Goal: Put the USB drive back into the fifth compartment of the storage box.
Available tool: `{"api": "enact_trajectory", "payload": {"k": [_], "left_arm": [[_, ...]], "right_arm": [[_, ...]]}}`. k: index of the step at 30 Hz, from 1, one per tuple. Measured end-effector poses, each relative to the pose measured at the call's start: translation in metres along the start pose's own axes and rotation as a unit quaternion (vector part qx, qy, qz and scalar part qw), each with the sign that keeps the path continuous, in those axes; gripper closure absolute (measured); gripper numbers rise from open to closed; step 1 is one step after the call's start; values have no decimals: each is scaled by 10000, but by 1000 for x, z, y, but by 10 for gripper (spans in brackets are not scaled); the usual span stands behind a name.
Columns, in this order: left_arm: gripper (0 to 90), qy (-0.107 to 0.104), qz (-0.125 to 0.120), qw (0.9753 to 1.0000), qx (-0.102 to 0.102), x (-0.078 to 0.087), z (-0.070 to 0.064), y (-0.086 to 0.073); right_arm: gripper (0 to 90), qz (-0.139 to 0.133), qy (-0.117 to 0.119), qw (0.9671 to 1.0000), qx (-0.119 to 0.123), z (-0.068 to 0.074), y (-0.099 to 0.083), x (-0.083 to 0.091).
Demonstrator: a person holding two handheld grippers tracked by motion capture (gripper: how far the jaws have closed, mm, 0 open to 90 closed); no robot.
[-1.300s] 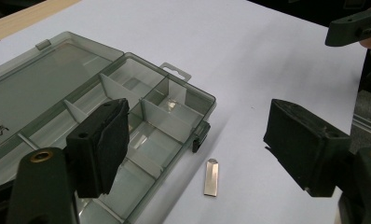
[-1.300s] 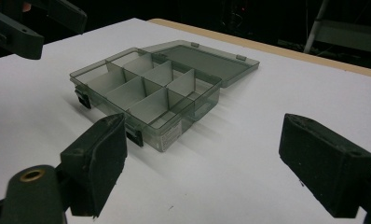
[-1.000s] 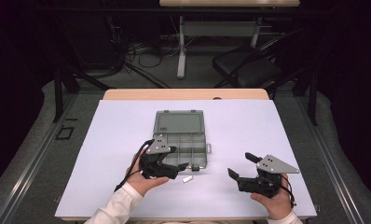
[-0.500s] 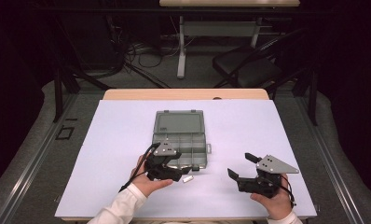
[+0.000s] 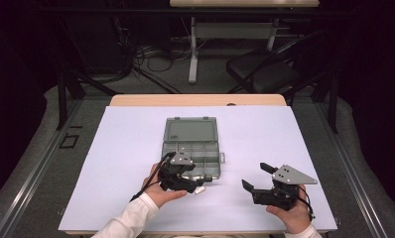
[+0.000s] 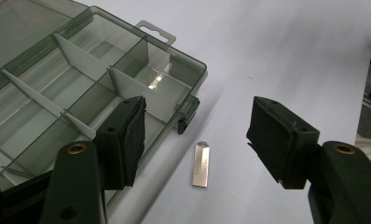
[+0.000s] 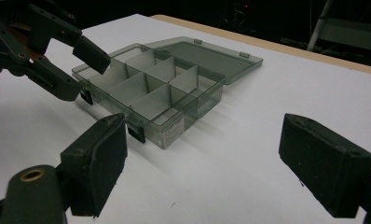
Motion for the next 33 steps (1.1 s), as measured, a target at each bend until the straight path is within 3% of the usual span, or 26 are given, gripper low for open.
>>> {"api": "enact_trajectory", "payload": {"k": [9, 21, 33], "left_arm": [[416, -116, 201, 9997, 75, -5, 0, 0], [472, -84, 312, 9994, 120, -10, 4, -1], [498, -108, 554, 9984, -33, -22, -2, -3]], "right_arm": [[152, 29, 27, 10000, 11, 1, -1, -1], [153, 69, 36, 10000, 10, 0, -2, -1], [154, 77, 33, 10000, 12, 0, -2, -2]]}}
Point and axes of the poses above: each handheld gripper's, and its own axes: x roughly backward along the jaws, y roughly out of its top, z roughly to its left, the point moved 5 cm from there along -x, roughly forward along the jaws, and after that the axes turned 5 degrees about -x, right-handed, at the moved point
